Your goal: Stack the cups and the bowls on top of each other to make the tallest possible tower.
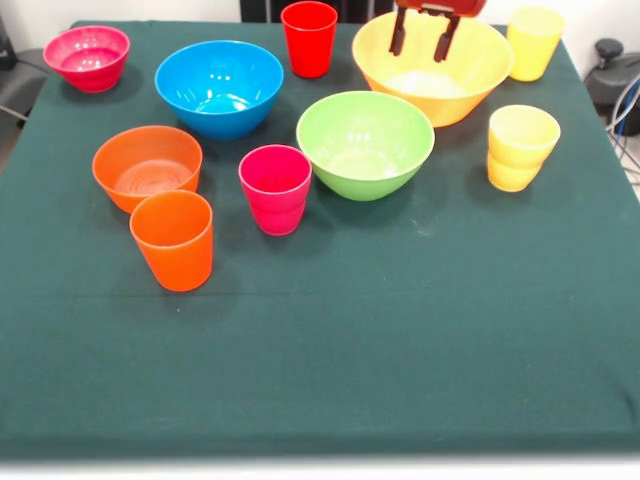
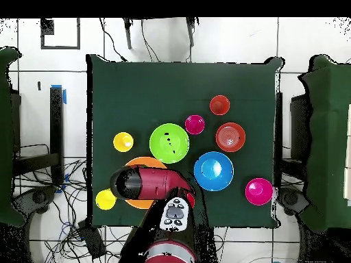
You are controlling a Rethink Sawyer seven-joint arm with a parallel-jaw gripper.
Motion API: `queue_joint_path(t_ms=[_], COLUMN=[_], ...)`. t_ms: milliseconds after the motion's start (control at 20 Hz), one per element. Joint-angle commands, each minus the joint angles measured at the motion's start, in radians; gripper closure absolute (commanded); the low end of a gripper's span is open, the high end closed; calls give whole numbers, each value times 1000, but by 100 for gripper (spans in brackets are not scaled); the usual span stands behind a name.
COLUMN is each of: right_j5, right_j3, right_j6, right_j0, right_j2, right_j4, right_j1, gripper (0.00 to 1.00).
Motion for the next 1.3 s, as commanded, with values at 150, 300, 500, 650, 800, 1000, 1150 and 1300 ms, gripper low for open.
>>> queue_joint_path(t_ms=[150, 300, 500, 650, 800, 1000, 1150, 1300], right_j5=[-74, -51, -36, -32, -43, -88, -97, -124], right_j3=[17, -17, -46, -41, -49, -59, -68, -70], right_j6=[86, 114, 89, 77, 79, 87, 96, 107], right_j0=[15, 43, 15, 9, 6, -2, 2, -2], right_j2=[-1, -15, 21, 29, 38, 42, 34, 33], right_j4=[-97, -87, -79, -83, -79, -82, -78, -72], right_j1=[-36, -23, 19, 14, 37, 81, 100, 125], gripper=[0, 0, 0, 0, 0, 0, 0, 0])
